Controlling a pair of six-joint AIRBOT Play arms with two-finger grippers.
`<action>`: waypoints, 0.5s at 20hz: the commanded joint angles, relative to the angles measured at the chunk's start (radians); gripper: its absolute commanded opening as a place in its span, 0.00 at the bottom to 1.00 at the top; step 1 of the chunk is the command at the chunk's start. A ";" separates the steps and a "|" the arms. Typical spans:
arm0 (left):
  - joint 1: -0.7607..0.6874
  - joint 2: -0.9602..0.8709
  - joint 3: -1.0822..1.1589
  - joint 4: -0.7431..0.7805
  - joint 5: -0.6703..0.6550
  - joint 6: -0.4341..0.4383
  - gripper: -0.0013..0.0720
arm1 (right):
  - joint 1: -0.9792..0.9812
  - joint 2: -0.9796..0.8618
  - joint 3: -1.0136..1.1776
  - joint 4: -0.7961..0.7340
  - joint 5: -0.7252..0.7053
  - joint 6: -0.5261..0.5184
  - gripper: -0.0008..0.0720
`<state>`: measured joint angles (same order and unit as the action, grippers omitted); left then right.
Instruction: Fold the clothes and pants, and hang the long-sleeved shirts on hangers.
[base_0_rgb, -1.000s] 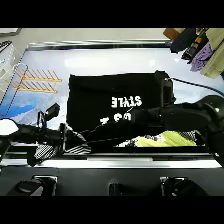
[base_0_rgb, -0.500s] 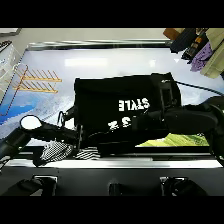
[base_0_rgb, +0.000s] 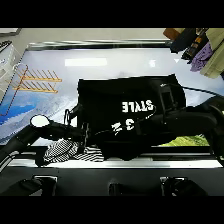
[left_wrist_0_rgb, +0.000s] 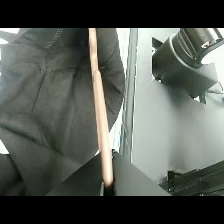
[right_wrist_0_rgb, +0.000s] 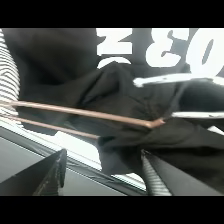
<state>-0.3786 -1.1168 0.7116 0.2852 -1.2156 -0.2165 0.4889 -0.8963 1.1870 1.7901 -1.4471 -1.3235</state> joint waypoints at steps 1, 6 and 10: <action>-0.001 -0.005 0.001 -0.013 0.005 0.008 0.05 | 0.000 0.029 0.000 -0.024 -0.049 0.039 0.76; -0.001 -0.006 0.001 -0.013 0.006 0.008 0.05 | 0.000 0.204 0.000 -0.378 -0.137 0.204 0.78; -0.001 -0.006 0.001 -0.013 0.006 0.008 0.05 | -0.226 0.209 0.000 -0.383 -0.235 0.042 0.84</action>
<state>-0.3790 -1.1221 0.7116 0.2718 -1.2106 -0.2089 0.3969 -0.7002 1.1873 1.4368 -1.6093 -1.1908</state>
